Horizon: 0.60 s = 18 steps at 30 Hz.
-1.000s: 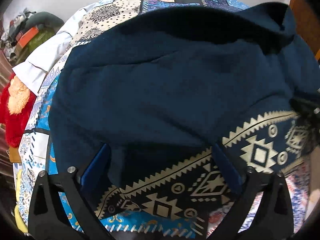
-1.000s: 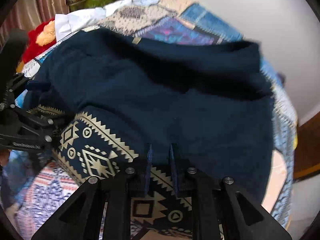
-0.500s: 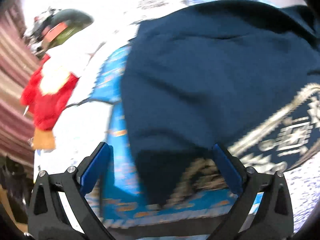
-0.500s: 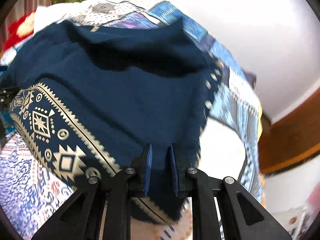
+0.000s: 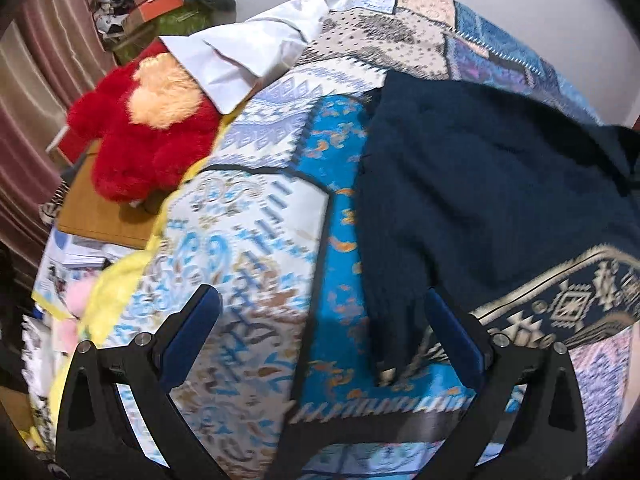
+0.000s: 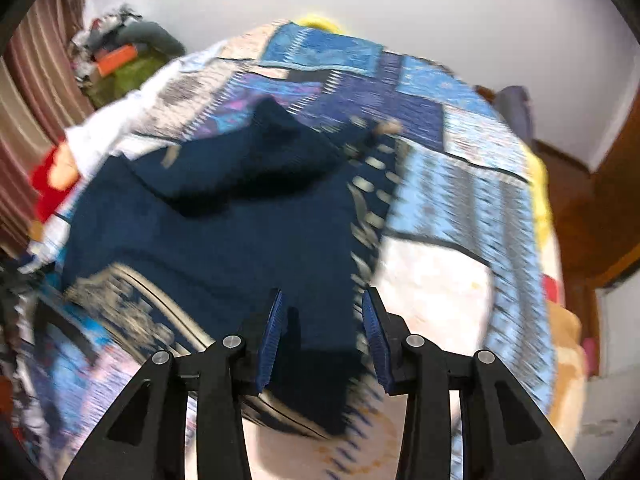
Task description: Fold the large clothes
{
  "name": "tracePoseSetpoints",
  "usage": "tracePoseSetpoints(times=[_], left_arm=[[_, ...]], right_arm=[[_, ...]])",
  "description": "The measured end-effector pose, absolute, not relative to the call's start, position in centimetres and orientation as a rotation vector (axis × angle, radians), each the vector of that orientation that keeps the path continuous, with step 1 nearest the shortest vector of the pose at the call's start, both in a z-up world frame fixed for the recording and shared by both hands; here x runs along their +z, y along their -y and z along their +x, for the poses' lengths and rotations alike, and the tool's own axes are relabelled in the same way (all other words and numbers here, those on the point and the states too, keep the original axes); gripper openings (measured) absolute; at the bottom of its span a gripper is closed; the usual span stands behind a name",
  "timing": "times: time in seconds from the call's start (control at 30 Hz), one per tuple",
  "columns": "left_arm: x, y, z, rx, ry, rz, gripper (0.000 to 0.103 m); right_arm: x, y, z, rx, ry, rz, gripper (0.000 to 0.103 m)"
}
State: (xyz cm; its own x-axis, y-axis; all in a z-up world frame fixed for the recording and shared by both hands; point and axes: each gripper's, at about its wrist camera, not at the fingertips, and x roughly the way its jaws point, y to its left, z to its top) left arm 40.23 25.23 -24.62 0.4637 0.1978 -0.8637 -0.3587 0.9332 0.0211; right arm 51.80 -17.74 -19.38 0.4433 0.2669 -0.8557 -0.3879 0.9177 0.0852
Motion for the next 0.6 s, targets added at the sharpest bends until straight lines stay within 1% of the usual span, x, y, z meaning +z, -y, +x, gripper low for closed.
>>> tracePoseSetpoints(times=[0.1, 0.2, 0.27, 0.37, 0.43, 0.5, 0.6], left_arm=[[-24.5, -24.1, 40.7, 0.321, -1.02, -0.182, 0.103], [-24.7, -23.2, 41.6, 0.3, -1.016, -0.183, 0.103], [-24.6, -22.9, 41.4, 0.288, -1.008, -0.189, 0.103], [-24.5, -22.8, 40.8, 0.274, -0.998, -0.216, 0.103], [-24.6, -22.8, 40.3, 0.275, -0.999, -0.232, 0.103], [-24.7, -22.9, 39.8, 0.281, -1.002, -0.243, 0.103], [-24.7, -23.0, 38.6, 0.294, -1.002, -0.276, 0.103]], right_arm=[[-20.0, 14.5, 53.3, 0.479, -1.066, -0.13, 0.037], [-21.8, 10.4, 54.8, 0.53, -1.114, -0.217, 0.037], [-22.7, 8.2, 55.9, 0.512, -1.103, -0.293, 0.037], [-21.7, 6.4, 57.3, 0.505, -1.036, -0.332, 0.037], [-20.9, 6.4, 59.2, 0.487, -1.039, -0.276, 0.037], [-20.2, 7.5, 61.1, 0.477, -1.055, -0.158, 0.037], [-18.9, 9.6, 62.2, 0.337, -1.014, -0.032, 0.037]])
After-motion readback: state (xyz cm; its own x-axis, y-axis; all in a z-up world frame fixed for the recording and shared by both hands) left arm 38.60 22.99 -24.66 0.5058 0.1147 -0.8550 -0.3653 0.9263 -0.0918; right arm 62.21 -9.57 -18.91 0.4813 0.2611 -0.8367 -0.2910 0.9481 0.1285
